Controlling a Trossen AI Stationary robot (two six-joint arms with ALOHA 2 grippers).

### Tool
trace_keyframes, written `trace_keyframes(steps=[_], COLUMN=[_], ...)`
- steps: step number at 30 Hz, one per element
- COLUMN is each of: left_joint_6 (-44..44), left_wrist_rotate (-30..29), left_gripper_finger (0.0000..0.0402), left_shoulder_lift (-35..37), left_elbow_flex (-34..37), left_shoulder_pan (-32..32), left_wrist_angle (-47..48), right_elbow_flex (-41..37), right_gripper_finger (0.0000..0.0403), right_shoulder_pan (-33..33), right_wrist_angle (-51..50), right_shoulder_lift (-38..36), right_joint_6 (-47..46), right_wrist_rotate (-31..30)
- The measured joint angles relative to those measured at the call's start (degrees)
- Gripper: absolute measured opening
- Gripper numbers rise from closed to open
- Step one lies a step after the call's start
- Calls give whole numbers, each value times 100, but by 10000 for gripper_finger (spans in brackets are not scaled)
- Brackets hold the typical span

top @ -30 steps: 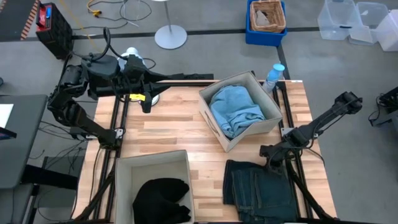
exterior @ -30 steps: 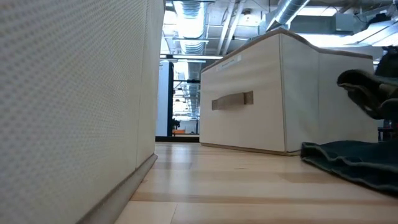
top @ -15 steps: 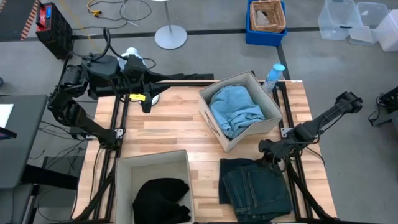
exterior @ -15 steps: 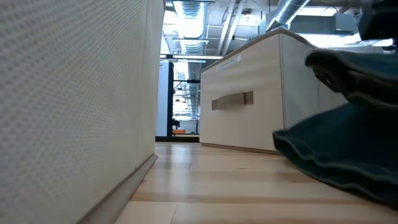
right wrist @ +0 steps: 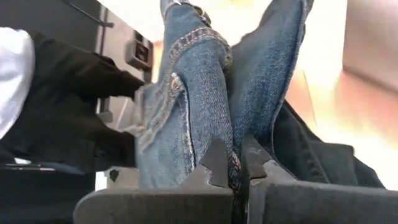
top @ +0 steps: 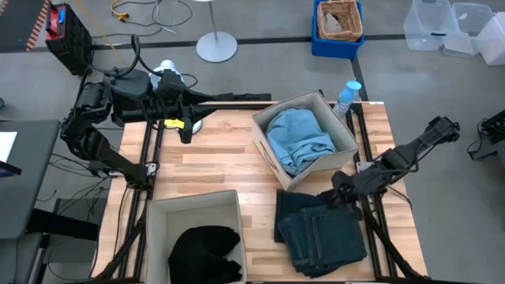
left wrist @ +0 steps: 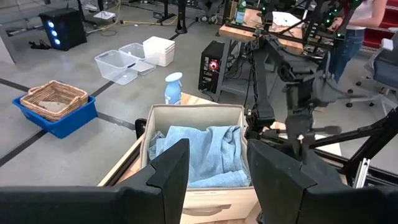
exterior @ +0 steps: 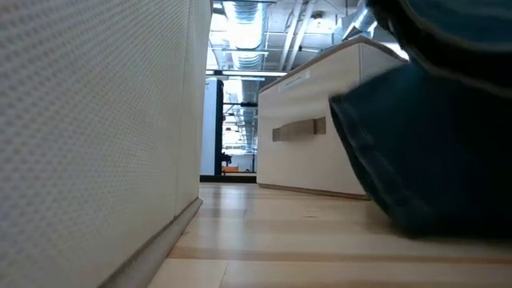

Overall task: Sort clothes
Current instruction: Put the dark blue pants into the bottom laundry organizer

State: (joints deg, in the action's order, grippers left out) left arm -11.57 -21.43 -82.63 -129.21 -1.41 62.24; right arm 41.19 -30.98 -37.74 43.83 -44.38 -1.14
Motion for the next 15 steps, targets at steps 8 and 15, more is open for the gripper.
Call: trace_keyframes(steps=[8, 15], left_joint_6=[43, 81], left_wrist_rotate=[0, 0], left_gripper_finger=[157, 157], left_shoulder_lift=[1, 0], left_elbow_flex=[0, 0], left_shoulder_pan=[0, 0], left_wrist_angle=[1, 0], right_elbow_flex=[707, 1183], right_gripper_finger=[1, 1], right_shoulder_pan=[2, 2], right_wrist_angle=[-173, -188], right_shoulder_lift=[-4, 2], right_joint_6=[327, 602], right_wrist_rotate=[-233, -391])
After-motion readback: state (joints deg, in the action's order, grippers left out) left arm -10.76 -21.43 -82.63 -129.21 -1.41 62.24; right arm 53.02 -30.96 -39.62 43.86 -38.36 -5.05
